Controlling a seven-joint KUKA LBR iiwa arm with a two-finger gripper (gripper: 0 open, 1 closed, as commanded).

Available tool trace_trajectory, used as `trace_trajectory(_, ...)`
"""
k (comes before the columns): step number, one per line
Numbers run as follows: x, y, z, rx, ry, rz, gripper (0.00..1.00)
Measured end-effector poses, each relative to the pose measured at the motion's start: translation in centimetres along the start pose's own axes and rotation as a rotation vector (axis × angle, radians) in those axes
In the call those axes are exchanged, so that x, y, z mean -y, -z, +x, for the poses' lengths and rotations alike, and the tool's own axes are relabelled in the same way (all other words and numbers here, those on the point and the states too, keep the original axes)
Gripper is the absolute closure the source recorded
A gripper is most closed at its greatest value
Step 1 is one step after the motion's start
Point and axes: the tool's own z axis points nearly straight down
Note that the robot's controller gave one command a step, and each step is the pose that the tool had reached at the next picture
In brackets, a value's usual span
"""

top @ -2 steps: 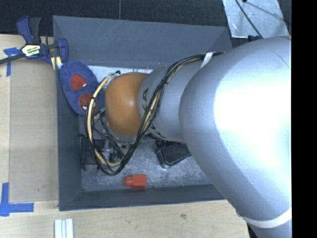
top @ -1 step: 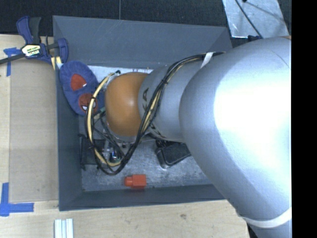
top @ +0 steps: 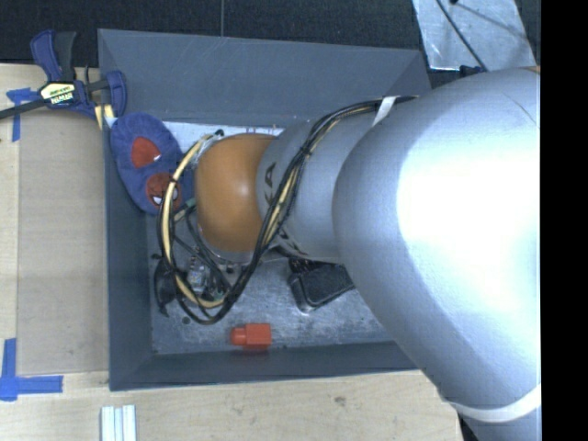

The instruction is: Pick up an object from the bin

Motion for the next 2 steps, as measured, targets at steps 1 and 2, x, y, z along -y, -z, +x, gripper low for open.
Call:
trace_trajectory(1,0.0,5.7,-0.2,0.007,0.001,-0.004,1.00)
trace_trajectory(2,0.0,9.6,-0.4,0.006,0.001,-0.003,1.00)
